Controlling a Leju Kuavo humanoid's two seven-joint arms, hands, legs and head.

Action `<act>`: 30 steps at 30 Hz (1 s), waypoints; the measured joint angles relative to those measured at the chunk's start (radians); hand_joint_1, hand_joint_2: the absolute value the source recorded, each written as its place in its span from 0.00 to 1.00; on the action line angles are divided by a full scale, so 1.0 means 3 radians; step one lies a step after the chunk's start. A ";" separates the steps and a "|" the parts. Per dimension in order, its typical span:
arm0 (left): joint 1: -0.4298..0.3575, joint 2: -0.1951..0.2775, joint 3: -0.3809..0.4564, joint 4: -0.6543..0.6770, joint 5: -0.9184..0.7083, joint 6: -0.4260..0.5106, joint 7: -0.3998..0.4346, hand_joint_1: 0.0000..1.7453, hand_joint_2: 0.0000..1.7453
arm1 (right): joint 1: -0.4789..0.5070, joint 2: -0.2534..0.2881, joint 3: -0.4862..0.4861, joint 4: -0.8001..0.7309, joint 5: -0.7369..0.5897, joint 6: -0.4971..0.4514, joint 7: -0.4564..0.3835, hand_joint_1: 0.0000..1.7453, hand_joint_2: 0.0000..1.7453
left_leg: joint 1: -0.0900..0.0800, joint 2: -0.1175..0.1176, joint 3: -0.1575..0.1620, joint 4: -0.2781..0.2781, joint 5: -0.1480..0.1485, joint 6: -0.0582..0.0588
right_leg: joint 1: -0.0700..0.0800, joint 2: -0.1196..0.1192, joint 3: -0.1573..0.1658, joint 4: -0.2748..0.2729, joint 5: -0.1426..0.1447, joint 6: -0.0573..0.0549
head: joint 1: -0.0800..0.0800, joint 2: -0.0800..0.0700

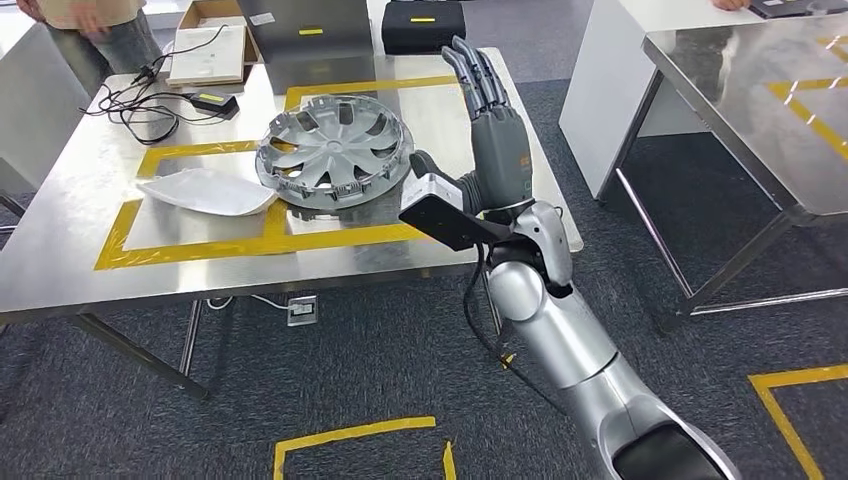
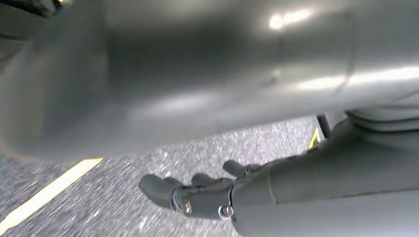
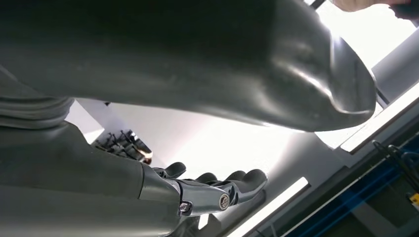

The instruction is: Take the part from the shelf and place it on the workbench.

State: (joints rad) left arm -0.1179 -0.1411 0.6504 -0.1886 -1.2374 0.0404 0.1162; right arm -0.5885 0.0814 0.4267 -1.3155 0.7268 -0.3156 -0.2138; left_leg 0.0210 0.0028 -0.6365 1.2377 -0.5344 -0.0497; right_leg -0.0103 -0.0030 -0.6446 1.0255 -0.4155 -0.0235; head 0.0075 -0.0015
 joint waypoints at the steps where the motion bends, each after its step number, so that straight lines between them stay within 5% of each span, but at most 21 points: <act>1: -0.0005 -0.0001 0.0000 0.0000 0.0001 0.0000 0.0000 0.00 0.00 | 0.0033 -0.0006 -0.0019 -0.0028 -0.0006 0.0003 -0.0009 0.00 0.00 | 0.0007 -0.0002 0.0156 -0.0209 0.0028 -0.0007 | -0.0004 0.0001 -0.0043 0.0014 0.0029 0.0020 | -0.0001 0.0000; 2: -0.0009 -0.0003 0.0001 -0.0001 0.0008 0.0002 -0.0002 0.00 0.00 | 0.0058 -0.0013 -0.0039 -0.0054 -0.0010 0.0005 -0.0017 0.00 0.00 | 0.0003 -0.0010 0.0304 -0.0411 0.0021 0.0001 | -0.0005 0.0002 -0.0076 0.0028 0.0054 0.0043 | 0.0001 0.0000; 4: -0.0011 -0.0008 0.0014 0.0000 0.0040 0.0011 -0.0005 0.00 0.00 | 0.0086 -0.0031 -0.0076 -0.0087 -0.0011 0.0007 -0.0024 0.00 0.00 | -0.0012 -0.0023 0.0432 -0.0642 -0.0048 0.0048 | -0.0002 0.0003 -0.0102 0.0036 0.0107 0.0091 | 0.0004 0.0000; 7: 0.0004 -0.0012 0.0061 0.0001 0.0092 0.0030 -0.0008 0.00 0.00 | 0.0145 -0.0090 -0.0147 -0.0070 0.0012 0.0018 0.0051 0.00 0.00 | -0.0028 -0.0015 0.0374 -0.0661 0.0019 0.0165 | -0.0018 0.0006 -0.0121 0.0034 0.0124 0.0163 | -0.0001 0.0000; 9: 0.0014 -0.0014 0.0081 0.0001 0.0109 0.0041 -0.0005 0.00 0.00 | 0.0224 -0.0165 -0.0229 0.0022 0.0046 -0.0016 0.0134 0.00 0.00 | -0.0025 -0.0005 0.0302 -0.0671 0.0099 0.0228 | -0.0025 0.0010 -0.0203 0.0236 -0.0125 0.0191 | 0.0001 0.0000; 11: 0.0025 -0.0017 0.0091 -0.0001 0.0117 0.0048 -0.0003 0.00 0.00 | 0.0337 -0.0258 -0.0355 0.0238 0.0072 -0.0131 0.0187 0.00 0.00 | -0.0031 -0.0014 0.0210 -0.0667 0.0180 0.0258 | -0.0017 0.0013 -0.0308 0.0637 -0.0452 0.0201 | 0.0002 0.0000; 13: 0.0051 -0.0023 0.0103 0.0000 0.0130 0.0052 -0.0005 0.00 0.00 | 0.0486 -0.0359 -0.0528 0.0554 0.0086 -0.0296 0.0197 0.00 0.00 | -0.0040 -0.0027 0.0113 -0.0652 0.0250 0.0270 | -0.0002 0.0017 -0.0314 0.0926 -0.0521 0.0197 | 0.0002 0.0000; 14: 0.0071 -0.0025 0.0111 0.0000 0.0137 0.0058 -0.0006 0.00 0.00 | 0.0569 -0.0412 -0.0627 0.0728 0.0087 -0.0374 0.0202 0.00 0.00 | -0.0045 -0.0031 0.0068 -0.0638 0.0277 0.0272 | 0.0010 0.0017 -0.0242 0.0929 -0.0453 0.0184 | 0.0003 0.0000; 16: 0.0105 -0.0034 0.0133 0.0001 0.0159 0.0072 -0.0004 0.00 0.00 | 0.0728 -0.0522 -0.0853 0.1083 0.0054 -0.0457 0.0243 0.00 0.00 | -0.0051 -0.0033 0.0001 -0.0608 0.0317 0.0270 | 0.0052 0.0014 0.0070 0.0607 -0.0325 0.0126 | 0.0003 0.0000; 18: 0.0117 -0.0050 0.0157 0.0001 0.0175 0.0081 0.0003 0.00 0.00 | 0.0869 -0.0616 -0.1106 0.1418 0.0006 -0.0470 0.0240 0.00 0.00 | -0.0058 -0.0037 -0.0034 -0.0594 0.0358 0.0252 | 0.0094 -0.0006 0.0373 0.0174 -0.0349 0.0058 | 0.0002 0.0000; 19: 0.0120 -0.0057 0.0167 0.0001 0.0179 0.0082 0.0005 0.00 0.00 | 0.0928 -0.0648 -0.1232 0.1568 -0.0010 -0.0471 0.0212 0.00 0.00 | -0.0057 -0.0039 -0.0043 -0.0601 0.0384 0.0235 | 0.0107 -0.0016 0.0439 0.0051 -0.0384 0.0036 | 0.0007 0.0000; 21: 0.0136 -0.0059 0.0185 0.0001 0.0181 0.0084 0.0013 0.00 0.00 | 0.1035 -0.0690 -0.1453 0.1837 -0.0043 -0.0410 0.0233 0.00 0.00 | -0.0058 -0.0031 -0.0051 -0.0632 0.0439 0.0193 | 0.0105 -0.0020 0.0430 -0.0020 -0.0339 0.0019 | 0.0017 0.0000; 23: 0.0160 -0.0055 0.0205 0.0002 0.0184 0.0084 0.0021 0.00 0.00 | 0.1130 -0.0707 -0.1639 0.2083 -0.0173 -0.0178 0.0323 0.00 0.00 | -0.0062 -0.0021 -0.0081 -0.0596 0.0368 0.0158 | 0.0077 -0.0014 0.0398 -0.0076 -0.0249 -0.0002 | 0.0017 0.0000; 27: 0.0186 -0.0043 0.0235 0.0005 0.0179 0.0075 -0.0037 0.00 0.00 | 0.1424 -0.0727 -0.2175 0.2665 -0.0818 0.0683 0.0179 0.00 0.00 | -0.0050 -0.0020 -0.0234 0.0043 -0.0188 0.0091 | 0.0048 -0.0059 0.0251 -0.0097 -0.0107 -0.0008 | 0.0007 0.0000; 28: 0.0194 -0.0038 0.0237 0.0005 0.0171 0.0072 -0.0063 0.00 0.00 | 0.1524 -0.0728 -0.2341 0.2821 -0.0995 0.0888 0.0178 0.00 0.00 | -0.0043 -0.0019 -0.0232 0.0180 -0.0212 0.0077 | 0.0045 -0.0081 0.0205 -0.0089 -0.0079 -0.0001 | 0.0008 0.0000; 30: 0.0214 -0.0023 0.0237 0.0007 0.0144 0.0053 -0.0111 0.00 0.00 | 0.1704 -0.0707 -0.2659 0.3093 -0.1289 0.1173 0.0349 0.00 0.00 | -0.0026 -0.0018 -0.0073 0.0161 -0.0082 0.0054 | 0.0035 -0.0110 0.0103 -0.0059 -0.0027 0.0019 | 0.0009 0.0000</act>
State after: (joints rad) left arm -0.0538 -0.1481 0.7214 -0.1866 -1.1941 0.0564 0.0828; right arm -0.0773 -0.1306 -0.3710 -0.3875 0.3402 0.0363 -0.1090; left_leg 0.0131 -0.0025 -0.6586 1.2861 -0.5589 -0.0337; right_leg 0.0003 -0.0359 -0.6137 1.0078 -0.4237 -0.0178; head 0.0101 -0.0015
